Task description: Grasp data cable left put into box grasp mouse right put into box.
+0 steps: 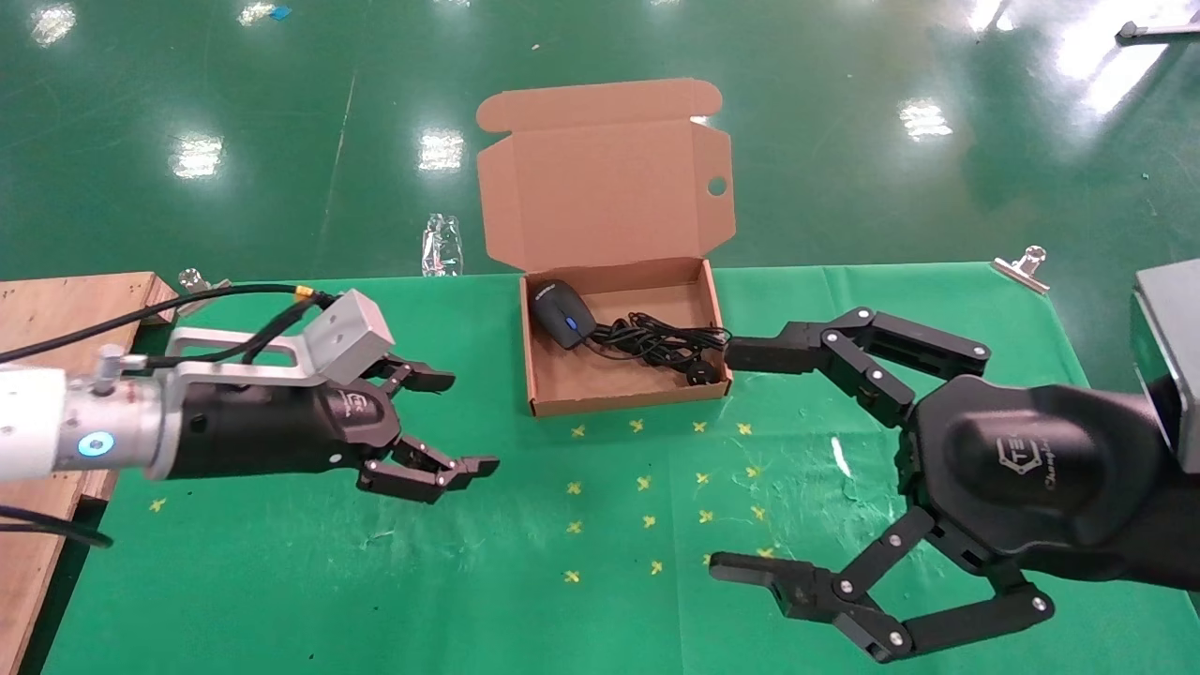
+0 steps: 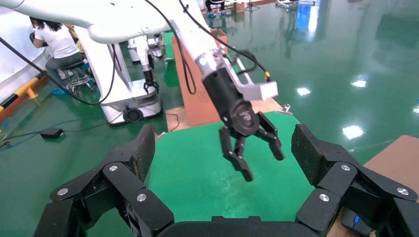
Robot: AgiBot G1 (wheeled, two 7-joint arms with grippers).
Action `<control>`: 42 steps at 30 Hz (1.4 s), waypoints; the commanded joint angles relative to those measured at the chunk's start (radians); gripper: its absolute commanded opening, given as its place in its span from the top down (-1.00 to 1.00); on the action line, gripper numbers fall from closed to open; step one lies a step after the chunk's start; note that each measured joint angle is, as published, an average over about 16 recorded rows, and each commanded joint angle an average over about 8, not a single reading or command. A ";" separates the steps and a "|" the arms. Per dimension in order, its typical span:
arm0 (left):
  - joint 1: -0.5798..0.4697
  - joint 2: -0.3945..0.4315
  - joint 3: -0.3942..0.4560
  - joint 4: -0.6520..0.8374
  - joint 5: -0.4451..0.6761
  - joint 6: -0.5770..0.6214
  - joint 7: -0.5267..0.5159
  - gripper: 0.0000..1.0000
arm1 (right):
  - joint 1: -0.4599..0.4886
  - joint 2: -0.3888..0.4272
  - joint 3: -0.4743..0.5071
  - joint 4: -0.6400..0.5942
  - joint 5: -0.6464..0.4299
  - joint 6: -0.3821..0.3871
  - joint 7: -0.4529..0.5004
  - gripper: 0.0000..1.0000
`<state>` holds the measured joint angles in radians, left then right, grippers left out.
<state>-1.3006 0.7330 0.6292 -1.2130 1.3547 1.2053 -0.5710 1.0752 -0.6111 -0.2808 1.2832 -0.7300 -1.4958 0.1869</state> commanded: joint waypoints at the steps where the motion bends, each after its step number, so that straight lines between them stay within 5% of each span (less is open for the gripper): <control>1: 0.019 -0.010 -0.029 -0.006 -0.052 0.024 0.032 -1.00 | 0.000 0.000 0.000 0.000 0.000 0.000 0.000 -1.00; 25: 0.232 -0.125 -0.360 -0.073 -0.644 0.298 0.390 -1.00 | 0.000 0.001 -0.001 0.000 0.002 0.000 -0.001 -1.00; 42: 0.233 -0.126 -0.360 -0.073 -0.645 0.299 0.389 -1.00 | 0.000 0.001 -0.002 0.000 0.002 0.001 -0.001 -1.00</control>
<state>-1.0658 0.6063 0.2667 -1.2869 0.7048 1.5060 -0.1801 1.0751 -0.6099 -0.2825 1.2833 -0.7279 -1.4952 0.1858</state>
